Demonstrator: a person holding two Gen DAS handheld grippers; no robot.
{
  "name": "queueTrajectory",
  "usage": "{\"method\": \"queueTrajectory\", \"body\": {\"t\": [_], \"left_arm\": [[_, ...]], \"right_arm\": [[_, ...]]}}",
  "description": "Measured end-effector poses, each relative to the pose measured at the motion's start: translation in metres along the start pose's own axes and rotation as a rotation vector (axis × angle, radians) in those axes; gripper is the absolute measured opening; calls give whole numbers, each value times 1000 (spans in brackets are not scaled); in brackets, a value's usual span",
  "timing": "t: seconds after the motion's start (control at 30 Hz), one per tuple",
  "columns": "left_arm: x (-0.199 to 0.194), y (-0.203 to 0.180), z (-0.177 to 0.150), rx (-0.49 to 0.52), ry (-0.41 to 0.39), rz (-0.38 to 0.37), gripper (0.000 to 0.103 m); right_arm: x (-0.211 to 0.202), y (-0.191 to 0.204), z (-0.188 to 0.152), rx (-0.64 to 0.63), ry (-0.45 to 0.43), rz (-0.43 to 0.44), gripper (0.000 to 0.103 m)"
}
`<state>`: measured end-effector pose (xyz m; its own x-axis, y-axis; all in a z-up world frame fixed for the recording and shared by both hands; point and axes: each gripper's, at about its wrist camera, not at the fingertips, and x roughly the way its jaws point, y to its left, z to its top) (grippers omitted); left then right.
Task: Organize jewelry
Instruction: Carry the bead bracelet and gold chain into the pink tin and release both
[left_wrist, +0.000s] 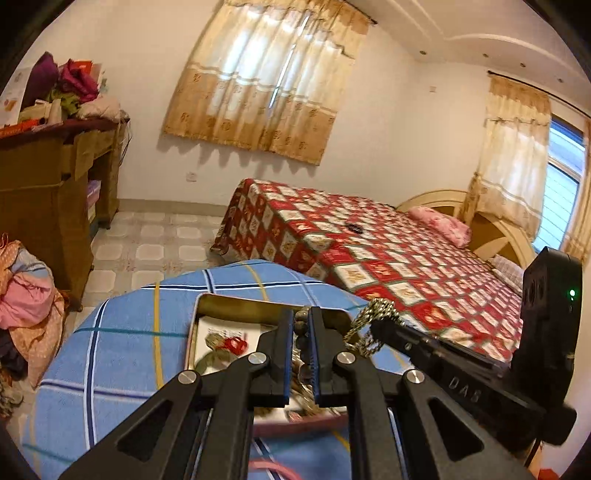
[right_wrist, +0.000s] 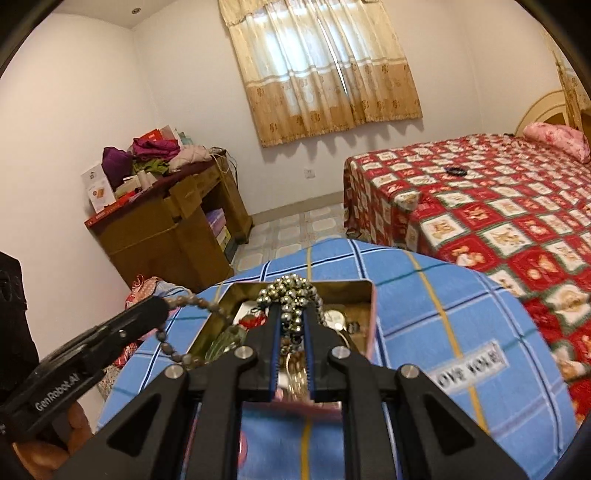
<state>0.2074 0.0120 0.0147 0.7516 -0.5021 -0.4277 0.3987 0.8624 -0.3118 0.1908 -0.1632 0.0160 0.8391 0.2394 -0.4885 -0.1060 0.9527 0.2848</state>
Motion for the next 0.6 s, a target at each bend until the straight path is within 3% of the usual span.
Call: {"method": "queueTrajectory", "body": {"t": [0.3, 0.6], "left_arm": [[30, 23, 5, 10, 35, 17, 7], [62, 31, -4, 44, 115, 21, 7]], "right_arm": [[59, -5, -5, 21, 98, -7, 14], [80, -1, -14, 2, 146, -1, 14]]}}
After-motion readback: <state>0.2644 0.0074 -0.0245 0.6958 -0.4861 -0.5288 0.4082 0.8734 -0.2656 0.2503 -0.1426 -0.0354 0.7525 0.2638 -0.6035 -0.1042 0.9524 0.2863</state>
